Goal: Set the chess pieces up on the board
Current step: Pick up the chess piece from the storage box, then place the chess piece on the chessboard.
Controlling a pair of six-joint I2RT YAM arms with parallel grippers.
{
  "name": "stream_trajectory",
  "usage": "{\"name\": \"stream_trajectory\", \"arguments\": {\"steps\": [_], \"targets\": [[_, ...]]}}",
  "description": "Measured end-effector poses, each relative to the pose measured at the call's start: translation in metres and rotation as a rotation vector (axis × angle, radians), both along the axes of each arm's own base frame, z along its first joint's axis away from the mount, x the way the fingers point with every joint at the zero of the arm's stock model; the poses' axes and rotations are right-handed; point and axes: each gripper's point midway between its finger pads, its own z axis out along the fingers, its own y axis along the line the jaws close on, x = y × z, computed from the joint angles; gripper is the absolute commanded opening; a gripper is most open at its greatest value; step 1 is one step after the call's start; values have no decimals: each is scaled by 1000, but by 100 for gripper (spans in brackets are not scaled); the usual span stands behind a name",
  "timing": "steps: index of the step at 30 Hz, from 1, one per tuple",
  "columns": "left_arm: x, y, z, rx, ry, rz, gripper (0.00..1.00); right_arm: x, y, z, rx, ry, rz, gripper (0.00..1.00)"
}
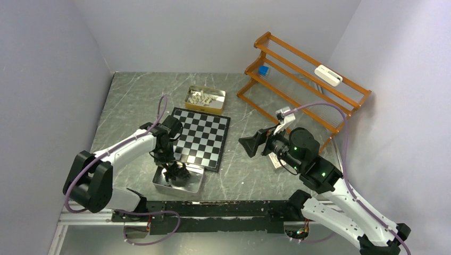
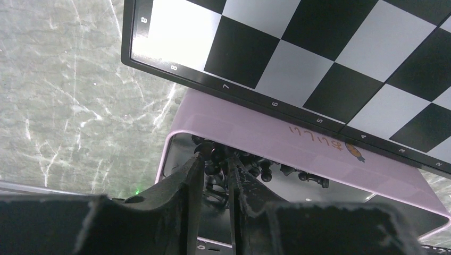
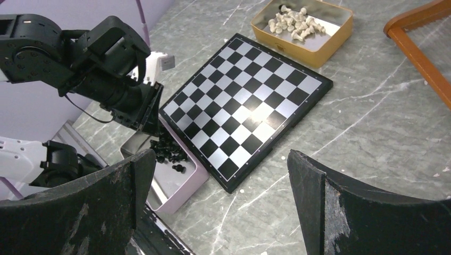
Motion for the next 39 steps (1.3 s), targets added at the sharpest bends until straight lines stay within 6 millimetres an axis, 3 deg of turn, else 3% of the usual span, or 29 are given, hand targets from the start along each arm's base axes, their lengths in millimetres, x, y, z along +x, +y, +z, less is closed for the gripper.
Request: {"name": "stream_trajectory", "arguments": {"steps": [6,13,24,32,39], "targets": [[-1,0,-3,7,14,0,28,-2,-2,3,15,-1,-5,99],[-3,-1,-7,16,32,-9,21,-3,-3,1,17,14,-7,99],[-4,-2,4,-10,-1,-15,13,-4,-3,-2,11,26,-8,99],[0,-8,45,-78,-84,-18,14,0,2,-13,-16,57,-1,98],[29,-25,97,-153,-219,-49,13,0,3,-10,-23,64,-2,98]]}}
